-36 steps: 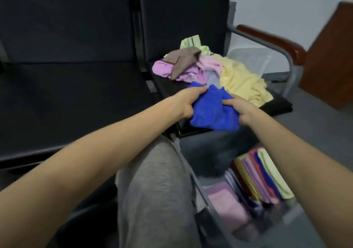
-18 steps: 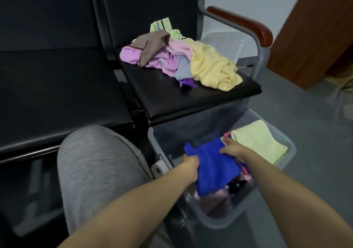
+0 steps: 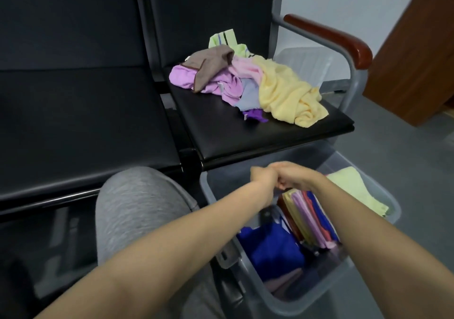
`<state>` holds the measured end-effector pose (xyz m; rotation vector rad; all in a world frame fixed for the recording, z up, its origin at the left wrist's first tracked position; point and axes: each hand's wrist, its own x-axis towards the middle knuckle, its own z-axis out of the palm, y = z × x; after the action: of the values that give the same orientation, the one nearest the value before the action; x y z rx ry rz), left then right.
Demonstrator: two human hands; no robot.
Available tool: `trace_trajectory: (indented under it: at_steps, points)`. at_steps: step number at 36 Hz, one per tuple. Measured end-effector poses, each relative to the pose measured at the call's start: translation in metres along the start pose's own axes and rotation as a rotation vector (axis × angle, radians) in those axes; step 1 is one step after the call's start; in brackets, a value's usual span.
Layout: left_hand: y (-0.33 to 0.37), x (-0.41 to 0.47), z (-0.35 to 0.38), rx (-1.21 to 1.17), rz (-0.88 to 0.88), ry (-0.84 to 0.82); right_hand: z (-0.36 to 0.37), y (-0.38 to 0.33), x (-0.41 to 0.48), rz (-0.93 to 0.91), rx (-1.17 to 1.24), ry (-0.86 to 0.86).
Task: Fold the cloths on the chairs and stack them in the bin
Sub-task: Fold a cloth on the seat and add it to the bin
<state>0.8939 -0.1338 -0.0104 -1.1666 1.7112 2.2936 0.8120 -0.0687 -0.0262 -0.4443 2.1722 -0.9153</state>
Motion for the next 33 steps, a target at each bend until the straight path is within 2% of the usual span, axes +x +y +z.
trace_trajectory:
  at_steps: [4,7,11,14,17,21,25,28,30,33]
  points:
    - [0.051,0.001,-0.011,-0.021,0.122,-0.051,-0.018,-0.044,-0.004,-0.113,0.186,-0.002]
    - [0.081,0.005,-0.024,0.024,0.216,-0.091,-0.031,-0.073,-0.008,-0.202,0.177,-0.015]
    - [0.114,0.018,-0.044,0.073,0.348,-0.122,-0.038,-0.112,0.005,-0.272,0.133,0.109]
    - [0.136,0.039,-0.061,0.132,0.411,-0.033,-0.034,-0.139,0.024,-0.326,0.032,0.233]
    - [0.154,0.062,-0.082,0.229,0.485,0.091,-0.029,-0.159,0.048,-0.376,-0.068,0.275]
    - [0.171,0.094,-0.123,0.486,0.600,0.257,-0.020,-0.182,0.087,-0.375,-0.117,0.327]
    - [0.194,0.122,-0.149,0.762,0.642,0.337,-0.015,-0.193,0.118,-0.419,-0.167,0.406]
    - [0.212,0.141,-0.151,0.878,0.727,0.399,-0.014,-0.194,0.144,-0.475,-0.148,0.479]
    - [0.220,0.155,-0.145,0.891,0.735,0.405,-0.008,-0.193,0.155,-0.467,-0.169,0.408]
    - [0.229,0.171,-0.136,1.021,0.612,0.435,-0.001,-0.183,0.168,-0.447,-0.183,0.303]
